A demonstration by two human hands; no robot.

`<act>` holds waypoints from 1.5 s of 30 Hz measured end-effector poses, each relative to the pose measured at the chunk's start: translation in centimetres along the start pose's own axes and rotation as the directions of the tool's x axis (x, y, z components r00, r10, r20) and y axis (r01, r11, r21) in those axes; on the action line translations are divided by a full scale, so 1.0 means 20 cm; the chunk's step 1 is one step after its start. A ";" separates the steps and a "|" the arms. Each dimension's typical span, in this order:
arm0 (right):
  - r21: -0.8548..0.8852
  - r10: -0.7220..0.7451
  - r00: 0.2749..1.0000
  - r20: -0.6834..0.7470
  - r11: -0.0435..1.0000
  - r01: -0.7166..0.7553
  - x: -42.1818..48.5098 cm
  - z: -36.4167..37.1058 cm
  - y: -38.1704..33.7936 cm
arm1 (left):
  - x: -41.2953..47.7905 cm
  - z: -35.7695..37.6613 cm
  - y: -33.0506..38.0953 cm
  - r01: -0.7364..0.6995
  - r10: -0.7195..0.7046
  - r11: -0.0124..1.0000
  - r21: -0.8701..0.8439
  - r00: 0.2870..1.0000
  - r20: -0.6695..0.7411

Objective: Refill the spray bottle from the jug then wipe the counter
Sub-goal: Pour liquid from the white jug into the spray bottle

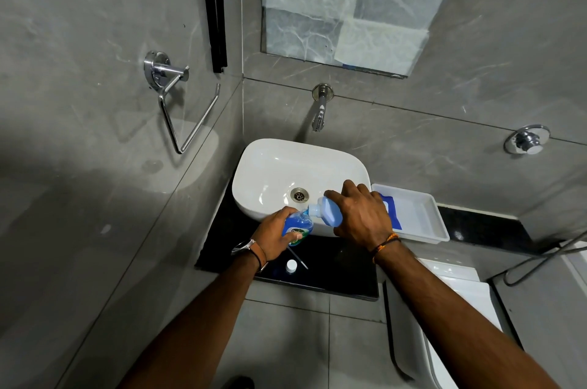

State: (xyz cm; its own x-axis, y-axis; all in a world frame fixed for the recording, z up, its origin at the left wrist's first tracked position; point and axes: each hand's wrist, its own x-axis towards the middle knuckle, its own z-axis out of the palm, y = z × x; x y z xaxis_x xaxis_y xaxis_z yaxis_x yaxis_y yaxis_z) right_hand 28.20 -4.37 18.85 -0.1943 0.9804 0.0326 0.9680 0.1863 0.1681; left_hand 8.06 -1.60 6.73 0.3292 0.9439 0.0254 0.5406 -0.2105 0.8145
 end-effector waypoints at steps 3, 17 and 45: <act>-0.002 0.001 1.000 0.005 1.000 -0.001 0.00 0.00 0.00 | 0.00 0.00 0.00 -0.004 0.004 1.000 0.005 1.000 0.003; 0.003 0.007 0.999 0.031 1.000 -0.007 -0.02 -0.02 0.00 | 0.00 0.02 0.01 -0.013 0.013 1.000 0.014 1.000 0.006; -0.012 0.002 1.000 0.014 1.000 -0.002 0.03 -0.05 -0.01 | 0.03 -0.02 0.00 -0.012 0.012 1.000 -0.002 1.000 -0.016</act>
State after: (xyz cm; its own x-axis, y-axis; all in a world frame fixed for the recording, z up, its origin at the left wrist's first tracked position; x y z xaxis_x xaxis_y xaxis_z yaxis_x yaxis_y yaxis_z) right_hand 27.67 -3.90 19.79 -0.1905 0.9815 0.0193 0.9664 0.1840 0.1795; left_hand 8.01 -0.93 6.98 0.3235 0.9452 0.0448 0.5352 -0.2218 0.8151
